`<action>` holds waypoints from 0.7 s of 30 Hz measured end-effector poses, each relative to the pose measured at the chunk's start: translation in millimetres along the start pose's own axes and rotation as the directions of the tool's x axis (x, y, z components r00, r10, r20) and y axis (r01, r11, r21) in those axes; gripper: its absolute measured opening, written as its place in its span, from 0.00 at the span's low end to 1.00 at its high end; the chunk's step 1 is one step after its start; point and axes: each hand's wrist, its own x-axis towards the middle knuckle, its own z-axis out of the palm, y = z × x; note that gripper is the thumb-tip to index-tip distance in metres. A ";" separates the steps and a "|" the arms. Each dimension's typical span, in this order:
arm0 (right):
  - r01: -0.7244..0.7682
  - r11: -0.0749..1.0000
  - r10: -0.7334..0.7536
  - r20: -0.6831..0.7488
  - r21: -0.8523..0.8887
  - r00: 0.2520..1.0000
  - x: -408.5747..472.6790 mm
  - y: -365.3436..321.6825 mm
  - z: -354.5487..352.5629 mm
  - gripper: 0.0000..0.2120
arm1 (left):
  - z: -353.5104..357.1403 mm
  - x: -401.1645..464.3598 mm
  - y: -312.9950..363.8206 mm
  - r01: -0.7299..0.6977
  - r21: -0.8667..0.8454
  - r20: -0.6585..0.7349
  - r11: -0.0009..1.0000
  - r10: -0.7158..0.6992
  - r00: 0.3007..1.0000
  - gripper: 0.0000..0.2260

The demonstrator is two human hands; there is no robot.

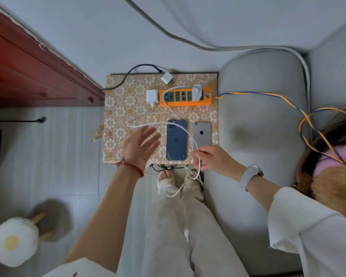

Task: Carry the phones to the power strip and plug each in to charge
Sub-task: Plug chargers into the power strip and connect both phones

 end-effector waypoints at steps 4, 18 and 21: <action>0.081 0.961 -0.065 -0.069 0.263 0.995 1.7 -36.3 -5.4 0.07 | 11.1 -20.9 -44.7 0.072 0.482 0.114 0.873 -0.143 0.983 0.16; -0.054 0.994 0.081 0.302 -0.096 0.950 -7.7 -5.6 21.4 0.11 | 11.9 -22.7 -10.3 -0.011 0.030 0.143 0.999 0.007 0.990 0.10; -0.105 0.981 0.163 0.391 -0.165 0.906 -13.8 5.8 26.8 0.11 | 4.0 -16.9 -1.5 -0.049 -0.007 -0.024 0.999 0.049 0.999 0.11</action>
